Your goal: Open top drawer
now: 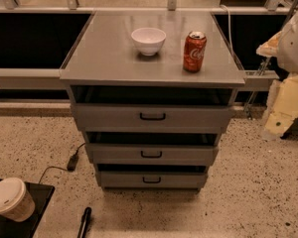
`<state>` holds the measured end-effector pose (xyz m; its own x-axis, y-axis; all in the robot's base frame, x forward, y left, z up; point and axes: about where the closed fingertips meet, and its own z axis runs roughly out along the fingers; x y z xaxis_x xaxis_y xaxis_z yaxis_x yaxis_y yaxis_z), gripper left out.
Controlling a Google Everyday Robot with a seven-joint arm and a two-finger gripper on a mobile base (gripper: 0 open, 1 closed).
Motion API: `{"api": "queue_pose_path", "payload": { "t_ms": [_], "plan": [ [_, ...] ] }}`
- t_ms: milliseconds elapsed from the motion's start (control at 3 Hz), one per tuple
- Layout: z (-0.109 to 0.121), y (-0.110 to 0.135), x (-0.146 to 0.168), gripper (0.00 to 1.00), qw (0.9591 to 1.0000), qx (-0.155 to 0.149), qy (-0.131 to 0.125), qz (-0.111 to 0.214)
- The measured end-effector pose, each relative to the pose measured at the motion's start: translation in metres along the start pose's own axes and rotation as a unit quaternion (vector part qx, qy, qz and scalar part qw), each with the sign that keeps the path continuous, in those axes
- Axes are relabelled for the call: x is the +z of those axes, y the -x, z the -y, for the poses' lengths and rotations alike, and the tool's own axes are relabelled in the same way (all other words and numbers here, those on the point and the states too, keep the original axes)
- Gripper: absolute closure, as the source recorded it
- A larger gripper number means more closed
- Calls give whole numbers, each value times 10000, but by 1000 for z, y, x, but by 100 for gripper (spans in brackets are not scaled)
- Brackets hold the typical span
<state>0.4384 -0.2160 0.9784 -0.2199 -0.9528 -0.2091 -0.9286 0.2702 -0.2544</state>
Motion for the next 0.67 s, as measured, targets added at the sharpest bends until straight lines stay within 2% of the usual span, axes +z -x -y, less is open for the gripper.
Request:
{"api": "queue_pose_path", "payload": {
  "t_ms": [667],
  "plan": [
    [2, -6, 4, 0, 10000, 18, -43, 81]
  ]
}}
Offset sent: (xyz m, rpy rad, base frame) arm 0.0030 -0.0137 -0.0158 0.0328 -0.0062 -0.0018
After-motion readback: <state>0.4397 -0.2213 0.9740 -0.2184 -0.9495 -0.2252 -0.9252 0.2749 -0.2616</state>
